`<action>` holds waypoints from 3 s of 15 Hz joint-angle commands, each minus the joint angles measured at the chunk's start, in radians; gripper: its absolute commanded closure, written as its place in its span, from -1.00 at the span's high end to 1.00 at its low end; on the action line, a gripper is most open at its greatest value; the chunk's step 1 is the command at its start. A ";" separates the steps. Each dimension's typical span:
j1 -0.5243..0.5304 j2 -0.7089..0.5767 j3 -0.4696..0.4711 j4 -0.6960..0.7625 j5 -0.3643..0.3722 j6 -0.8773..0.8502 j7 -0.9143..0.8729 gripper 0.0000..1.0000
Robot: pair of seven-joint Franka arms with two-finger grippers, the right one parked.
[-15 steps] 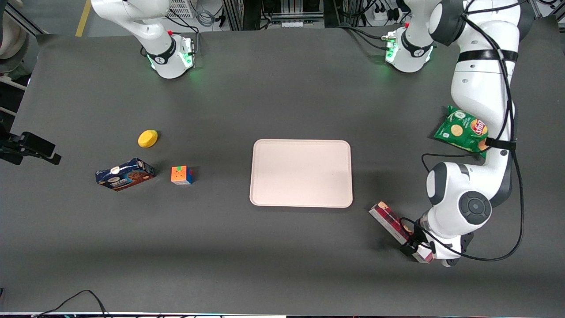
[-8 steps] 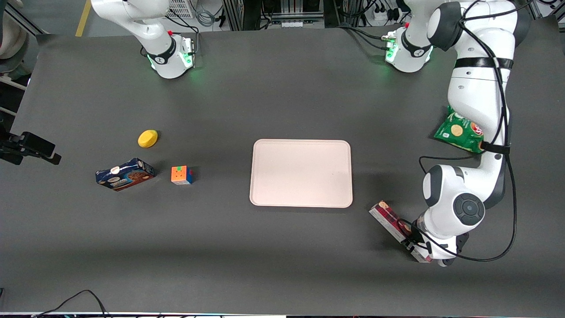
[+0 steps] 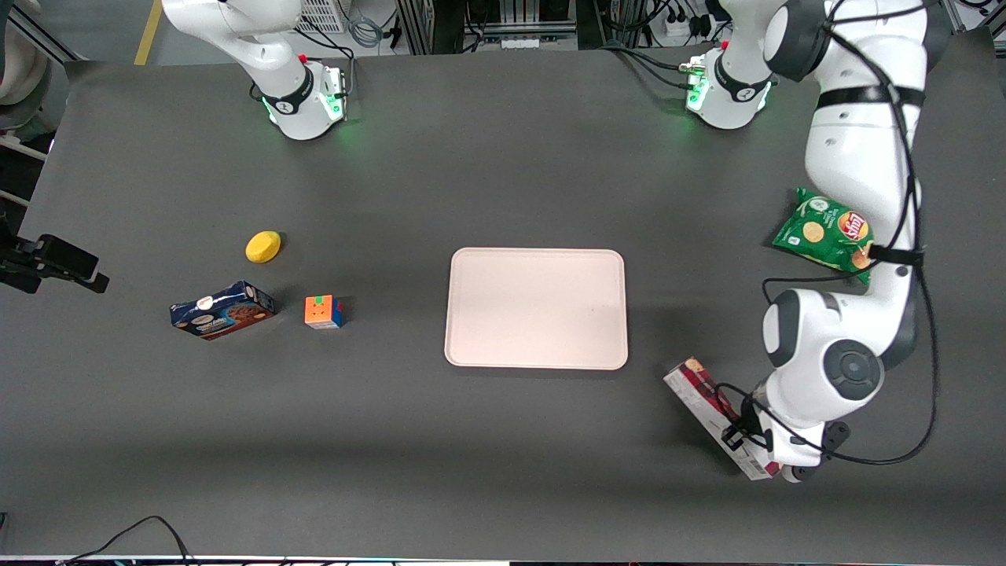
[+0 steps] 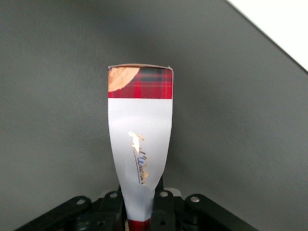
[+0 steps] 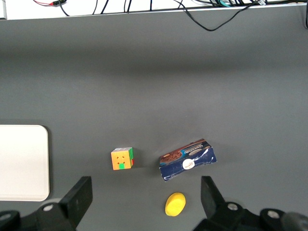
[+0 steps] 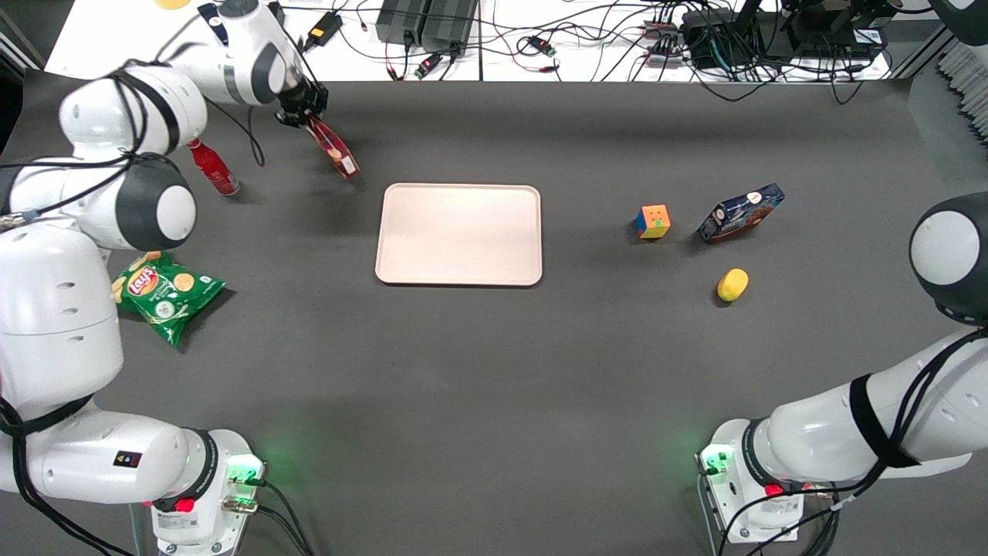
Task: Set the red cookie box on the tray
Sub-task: 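Close the left gripper on the cookie box's end, then lift the cookie box upright with the left gripper, then carry the held cookie box over the white tray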
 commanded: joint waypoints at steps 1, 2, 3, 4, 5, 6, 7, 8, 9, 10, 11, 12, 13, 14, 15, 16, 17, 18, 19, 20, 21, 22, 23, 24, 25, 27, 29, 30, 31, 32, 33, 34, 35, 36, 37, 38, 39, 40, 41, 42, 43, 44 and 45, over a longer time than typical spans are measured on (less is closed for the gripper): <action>-0.007 -0.192 0.012 -0.019 -0.005 -0.196 0.213 -1.00; -0.010 -0.235 0.010 -0.016 -0.004 -0.245 0.262 -1.00; -0.013 -0.278 0.010 -0.016 0.005 -0.282 0.308 -1.00; -0.019 -0.315 0.010 -0.015 0.010 -0.322 0.354 -1.00; -0.030 -0.347 0.010 -0.012 0.005 -0.373 0.403 -1.00; -0.044 -0.375 0.010 -0.009 0.004 -0.411 0.435 -1.00; -0.061 -0.401 0.010 -0.004 0.005 -0.442 0.454 -1.00; -0.081 -0.427 0.010 -0.004 0.007 -0.471 0.469 -1.00; -0.107 -0.453 0.009 -0.004 0.011 -0.491 0.486 -1.00; -0.124 -0.477 0.007 -0.005 0.019 -0.502 0.491 -1.00; -0.145 -0.497 0.002 -0.012 0.021 -0.513 0.489 -1.00; -0.174 -0.511 -0.001 -0.016 0.021 -0.530 0.485 -1.00; -0.205 -0.518 -0.001 -0.027 0.021 -0.556 0.474 -1.00; -0.228 -0.524 -0.004 -0.050 0.021 -0.557 0.468 -1.00; -0.243 -0.528 -0.008 -0.085 0.024 -0.539 0.459 -1.00; -0.251 -0.530 -0.008 -0.119 0.024 -0.510 0.451 -1.00; -0.257 -0.537 -0.022 -0.178 0.025 -0.458 0.448 -1.00; -0.257 -0.553 -0.033 -0.241 0.028 -0.394 0.442 -1.00; -0.257 -0.563 -0.044 -0.313 0.033 -0.319 0.424 -1.00; -0.257 -0.568 -0.057 -0.375 0.034 -0.250 0.393 -1.00; -0.257 -0.570 -0.073 -0.428 0.044 -0.191 0.362 -1.00; -0.257 -0.568 -0.089 -0.477 0.059 -0.133 0.335 -1.00; -0.257 -0.568 -0.105 -0.539 0.074 -0.058 0.299 -1.00; -0.257 -0.567 -0.122 -0.602 0.079 0.031 0.254 -1.00; -0.259 -0.564 -0.132 -0.660 0.083 0.115 0.220 -1.00; -0.259 -0.542 -0.142 -0.732 0.097 0.232 0.187 -1.00; -0.271 -0.513 -0.143 -0.766 0.109 0.292 0.160 -1.00; -0.276 -0.499 -0.143 -0.769 0.120 0.305 0.149 -1.00; -0.277 -0.486 -0.142 -0.769 0.132 0.306 0.131 -1.00; -0.286 -0.472 -0.143 -0.769 0.151 0.309 0.105 -1.00; -0.297 -0.455 -0.142 -0.769 0.166 0.315 0.072 -1.00; -0.299 -0.435 -0.142 -0.768 0.186 0.335 0.052 -1.00; -0.299 -0.417 -0.142 -0.766 0.208 0.352 0.046 -1.00; -0.299 -0.401 -0.140 -0.760 0.218 0.363 0.046 -1.00; -0.297 -0.389 -0.139 -0.754 0.218 0.368 0.048 -1.00; -0.297 -0.381 -0.137 -0.739 0.220 0.365 0.051 -1.00; -0.297 -0.372 -0.136 -0.728 0.220 0.360 0.054 -1.00; -0.299 -0.363 -0.136 -0.720 0.220 0.362 0.054 -1.00; -0.299 -0.354 -0.134 -0.717 0.222 0.363 0.055 -1.00; -0.299 -0.346 -0.133 -0.710 0.232 0.363 0.055 -1.00; -0.299 -0.340 -0.130 -0.705 0.244 0.363 0.055 -1.00; -0.299 -0.337 -0.128 -0.697 0.246 0.362 0.055 -1.00; -0.297 -0.329 -0.128 -0.691 0.246 0.360 0.057 -1.00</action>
